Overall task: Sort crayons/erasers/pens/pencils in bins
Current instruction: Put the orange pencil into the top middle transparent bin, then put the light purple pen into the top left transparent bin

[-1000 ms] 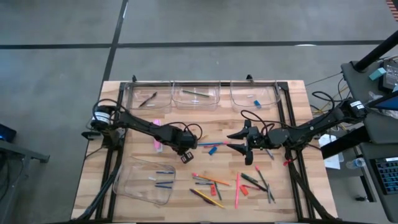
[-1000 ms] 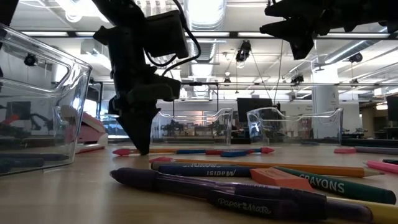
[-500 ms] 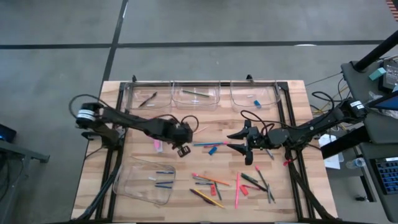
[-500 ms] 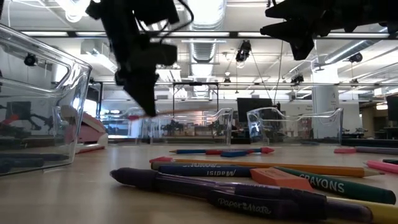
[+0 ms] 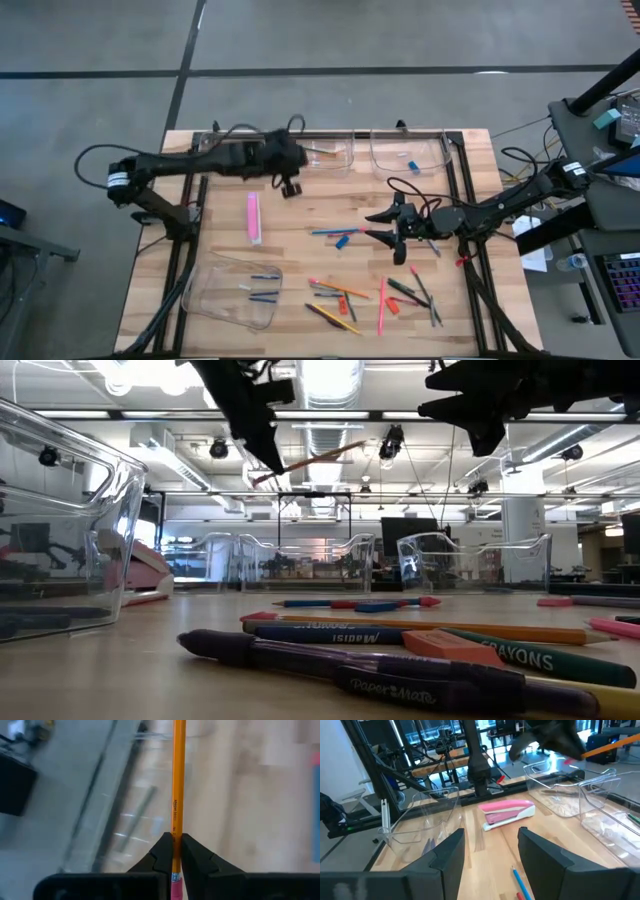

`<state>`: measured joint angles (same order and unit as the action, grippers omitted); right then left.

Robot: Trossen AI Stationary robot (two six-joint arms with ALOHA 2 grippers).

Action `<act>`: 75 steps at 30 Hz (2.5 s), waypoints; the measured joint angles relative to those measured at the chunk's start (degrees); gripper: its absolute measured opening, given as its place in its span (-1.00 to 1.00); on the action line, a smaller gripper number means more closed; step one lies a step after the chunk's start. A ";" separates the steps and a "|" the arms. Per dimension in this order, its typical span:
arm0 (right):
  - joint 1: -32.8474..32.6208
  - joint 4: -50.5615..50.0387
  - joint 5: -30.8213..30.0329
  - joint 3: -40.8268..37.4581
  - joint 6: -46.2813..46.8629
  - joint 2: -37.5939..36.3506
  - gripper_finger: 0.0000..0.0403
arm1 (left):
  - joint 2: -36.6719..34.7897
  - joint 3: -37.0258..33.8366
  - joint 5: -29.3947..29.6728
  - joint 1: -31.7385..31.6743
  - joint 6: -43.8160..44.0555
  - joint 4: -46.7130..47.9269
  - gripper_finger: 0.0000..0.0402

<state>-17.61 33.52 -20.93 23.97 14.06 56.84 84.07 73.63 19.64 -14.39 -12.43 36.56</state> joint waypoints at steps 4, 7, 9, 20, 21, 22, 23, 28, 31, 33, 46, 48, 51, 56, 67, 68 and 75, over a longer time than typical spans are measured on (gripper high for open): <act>0.00 0.00 -0.11 0.00 0.62 0.00 -0.14 | 3.24 1.20 -0.59 -5.29 -7.03 0.47 -0.96; 0.00 -0.20 -0.12 0.00 0.95 0.00 -0.14 | 5.85 1.33 -0.66 -8.00 -11.88 0.73 -0.96; 0.00 -0.22 -0.13 0.00 1.04 0.00 -0.14 | 7.45 1.44 -0.42 -9.43 -13.99 0.53 -0.96; 0.00 0.14 -0.13 0.00 3.44 0.00 -0.14 | 12.80 1.79 3.21 -12.67 -22.43 -3.47 -0.96; 0.00 0.15 -0.14 0.01 3.58 0.00 -0.14 | 13.14 1.81 3.24 -12.81 -23.00 -4.02 -0.96; 0.00 0.13 -0.13 0.03 4.03 0.00 -0.14 | 13.48 1.81 3.23 -13.03 -23.61 -4.58 -0.96; 0.00 0.13 -0.13 0.04 4.30 -0.01 -0.14 | 13.81 1.81 3.24 -13.09 -24.03 -4.96 -0.96; 0.00 -0.22 -0.13 0.07 4.88 -0.09 -0.14 | 14.03 2.00 3.29 -13.46 -24.33 -6.37 -0.83; 0.00 -0.25 -0.13 0.07 4.82 -0.09 -0.14 | 14.01 3.26 5.01 -13.51 -21.07 -5.98 -0.65; 0.00 -0.26 -0.13 0.07 4.28 -0.09 -0.14 | 13.59 4.08 5.17 -13.52 -19.79 -6.21 -0.51; 0.00 -6.63 0.31 1.03 4.00 -1.01 -0.14 | -4.59 1.54 -19.28 -12.10 0.25 -9.54 -0.16; 0.00 -10.39 0.31 2.23 4.90 -0.94 -0.14 | -8.77 -2.62 -25.37 -10.86 3.42 -12.27 -0.16; -0.01 -18.20 0.33 5.06 6.55 -0.91 -0.14 | -15.76 -9.39 -26.12 -8.12 6.78 -18.26 -0.16; 0.00 -41.14 -0.13 13.61 12.93 -0.50 -0.14 | -26.31 -22.34 -25.31 -2.73 12.48 -31.97 -0.16; 0.00 -67.66 -0.09 22.42 23.77 1.03 -0.14 | -32.69 -46.38 -21.46 7.10 17.45 -68.25 -0.16; 0.00 -68.08 -0.05 22.31 24.29 1.01 -0.14 | -32.44 -47.26 -21.35 7.53 18.10 -70.00 -0.16; 0.00 -77.26 3.26 21.77 32.90 2.24 -0.14 | -29.25 -49.54 -20.33 8.93 19.21 -73.67 -0.16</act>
<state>-17.61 -43.74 -17.67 45.73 46.96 59.08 54.82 24.09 -0.69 -5.45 6.79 -37.12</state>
